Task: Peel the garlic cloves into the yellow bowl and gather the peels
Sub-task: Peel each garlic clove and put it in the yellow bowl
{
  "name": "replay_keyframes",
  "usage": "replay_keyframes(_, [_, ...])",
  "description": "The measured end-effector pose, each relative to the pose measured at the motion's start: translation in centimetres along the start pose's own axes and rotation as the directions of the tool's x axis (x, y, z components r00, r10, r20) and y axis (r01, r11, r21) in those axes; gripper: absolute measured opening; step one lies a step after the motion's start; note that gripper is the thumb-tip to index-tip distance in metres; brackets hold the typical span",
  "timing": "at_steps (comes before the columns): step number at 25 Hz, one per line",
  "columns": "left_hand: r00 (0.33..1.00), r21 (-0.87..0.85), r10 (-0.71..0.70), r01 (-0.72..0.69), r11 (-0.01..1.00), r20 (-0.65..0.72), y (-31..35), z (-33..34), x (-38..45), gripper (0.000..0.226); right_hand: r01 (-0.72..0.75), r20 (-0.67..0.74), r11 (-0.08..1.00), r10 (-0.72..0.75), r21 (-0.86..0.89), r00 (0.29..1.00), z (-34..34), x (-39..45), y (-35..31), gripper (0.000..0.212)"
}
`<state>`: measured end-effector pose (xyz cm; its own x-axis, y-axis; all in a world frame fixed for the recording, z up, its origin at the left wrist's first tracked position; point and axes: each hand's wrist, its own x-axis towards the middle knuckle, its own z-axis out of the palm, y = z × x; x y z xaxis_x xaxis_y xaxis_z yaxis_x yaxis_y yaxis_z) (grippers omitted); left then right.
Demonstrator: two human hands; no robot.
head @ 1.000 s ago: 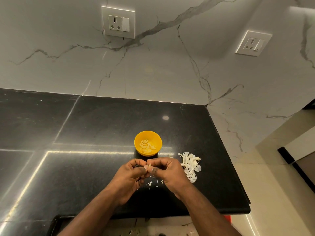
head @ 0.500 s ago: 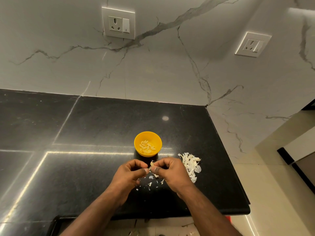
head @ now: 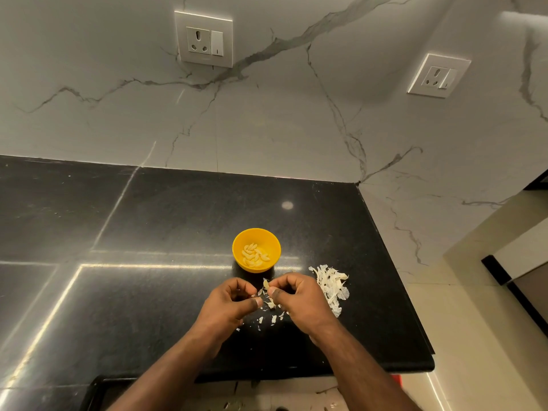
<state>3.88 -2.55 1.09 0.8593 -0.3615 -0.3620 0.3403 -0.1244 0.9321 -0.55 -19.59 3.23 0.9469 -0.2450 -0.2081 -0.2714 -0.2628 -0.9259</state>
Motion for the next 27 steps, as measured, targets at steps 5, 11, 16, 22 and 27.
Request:
replay_keyframes(5, [1.0, 0.051, 0.01, -0.01, 0.999, -0.001, 0.3, 0.06, -0.17, 0.013, -0.003, 0.0, 0.999, 0.003, -0.038, 1.0, -0.01, 0.15, 0.31, 0.003])
replay_keyframes(11, [0.997, 0.069, 0.07, -0.068, 0.995, -0.023, 0.5, 0.2, -0.27, 0.003, 0.002, 0.019, 0.997, 0.0, -0.075, 1.0, 0.08, 0.13, 0.34, 0.005])
replay_keyframes(16, [0.999, 0.088, 0.047, -0.045, 0.995, -0.02, 0.53, 0.11, -0.28, 0.007, -0.014, 0.017, 1.0, 0.014, -0.026, 1.0, 0.11, 0.14, 0.16, 0.006])
replay_keyframes(22, [1.0, 0.112, 0.023, -0.021, 0.994, -0.017, 0.44, -0.04, -0.12, 0.004, -0.036, 0.018, 0.999, 0.035, 0.009, 0.999, 0.02, 0.19, -0.06, 0.005])
replay_keyframes(27, [0.998, 0.108, 0.046, -0.041, 0.993, -0.046, 0.58, -0.07, -0.01, 0.015, -0.026, 0.029, 0.999, 0.026, 0.023, 0.999, 0.07, 0.19, -0.17, 0.005])
